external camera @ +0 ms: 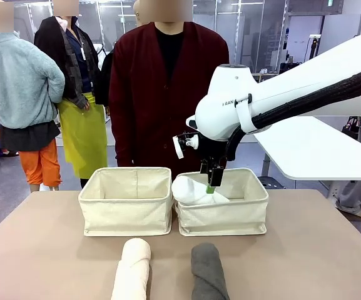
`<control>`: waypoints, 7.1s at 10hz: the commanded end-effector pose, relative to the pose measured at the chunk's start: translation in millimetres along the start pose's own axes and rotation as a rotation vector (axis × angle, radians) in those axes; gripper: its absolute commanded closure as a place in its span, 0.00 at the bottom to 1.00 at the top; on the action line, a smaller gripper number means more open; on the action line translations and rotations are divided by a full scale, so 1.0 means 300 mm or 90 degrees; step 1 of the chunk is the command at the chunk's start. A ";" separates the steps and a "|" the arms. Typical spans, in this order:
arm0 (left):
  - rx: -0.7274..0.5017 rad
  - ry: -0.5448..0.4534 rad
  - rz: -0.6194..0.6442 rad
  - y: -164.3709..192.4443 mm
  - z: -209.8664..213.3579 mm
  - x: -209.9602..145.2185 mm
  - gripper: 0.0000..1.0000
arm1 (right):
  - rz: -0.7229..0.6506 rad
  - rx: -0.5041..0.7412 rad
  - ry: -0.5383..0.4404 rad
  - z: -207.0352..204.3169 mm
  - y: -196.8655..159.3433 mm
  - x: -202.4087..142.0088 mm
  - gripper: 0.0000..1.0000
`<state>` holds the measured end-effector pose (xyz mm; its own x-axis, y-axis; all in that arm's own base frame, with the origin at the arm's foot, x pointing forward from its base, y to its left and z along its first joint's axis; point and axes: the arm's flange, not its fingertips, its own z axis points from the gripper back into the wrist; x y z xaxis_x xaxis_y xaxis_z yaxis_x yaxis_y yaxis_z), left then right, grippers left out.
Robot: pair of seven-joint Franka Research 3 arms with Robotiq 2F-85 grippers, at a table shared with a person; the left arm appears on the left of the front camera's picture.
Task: Divide the towels into two baskets.
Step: Pick up one hotel-folded towel from the bottom of the table and place it in the Fabric basket indicated by the person.
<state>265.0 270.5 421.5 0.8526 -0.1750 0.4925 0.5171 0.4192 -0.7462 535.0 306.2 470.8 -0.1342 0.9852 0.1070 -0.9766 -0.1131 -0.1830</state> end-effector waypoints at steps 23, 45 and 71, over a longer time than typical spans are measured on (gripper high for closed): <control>-0.007 -0.011 -0.015 -0.011 0.003 -0.010 0.00 | -0.752 0.342 -0.658 0.301 0.847 -1.499 0.00; -0.007 -0.011 -0.015 -0.011 0.003 -0.010 0.00 | -0.854 0.301 -0.594 0.240 0.904 -1.337 0.00; -0.007 -0.011 -0.015 -0.011 0.003 -0.010 0.00 | -1.020 0.347 -0.228 -0.451 0.811 -0.189 0.13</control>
<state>264.5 270.5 421.7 0.8525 -0.1749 0.4925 0.5171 0.4200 -0.7458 328.2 231.3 295.3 0.9967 0.0804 0.0085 -0.0682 0.7799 0.6221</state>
